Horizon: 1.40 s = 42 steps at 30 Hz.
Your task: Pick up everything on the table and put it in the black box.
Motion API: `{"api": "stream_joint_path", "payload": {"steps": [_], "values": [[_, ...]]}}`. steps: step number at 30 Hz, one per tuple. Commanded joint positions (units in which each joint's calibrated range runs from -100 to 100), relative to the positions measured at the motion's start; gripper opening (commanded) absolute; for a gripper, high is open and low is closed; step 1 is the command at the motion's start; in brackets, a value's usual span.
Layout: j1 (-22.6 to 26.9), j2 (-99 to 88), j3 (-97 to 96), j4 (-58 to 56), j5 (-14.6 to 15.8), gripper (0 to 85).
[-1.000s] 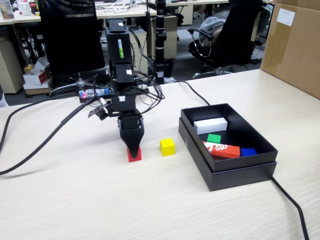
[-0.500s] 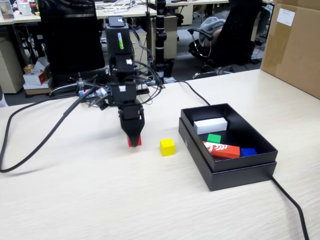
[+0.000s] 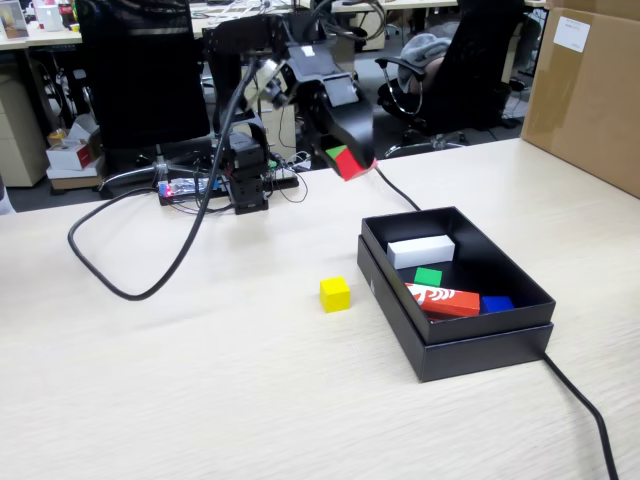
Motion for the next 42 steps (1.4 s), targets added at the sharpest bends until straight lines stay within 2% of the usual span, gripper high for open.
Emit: {"api": "stream_joint_path", "payload": {"steps": [1,10,13,26,27,30,31,37,42], "values": [[0.9,5.7,8.4,-0.2,0.1,6.8],[4.9,32.1,19.0,-0.2,2.5,6.9],[5.5,35.2,18.8,-0.2,3.4,6.9],[4.8,46.3,15.2,1.0,3.5,8.2],[4.9,46.4,15.0,1.0,3.5,12.4],[5.0,46.4,14.4,1.0,3.5,15.7],[5.0,46.4,14.2,1.0,3.5,19.7],[5.0,45.5,13.3,1.0,3.5,31.4],[4.6,40.4,13.2,0.7,3.5,32.8]]}}
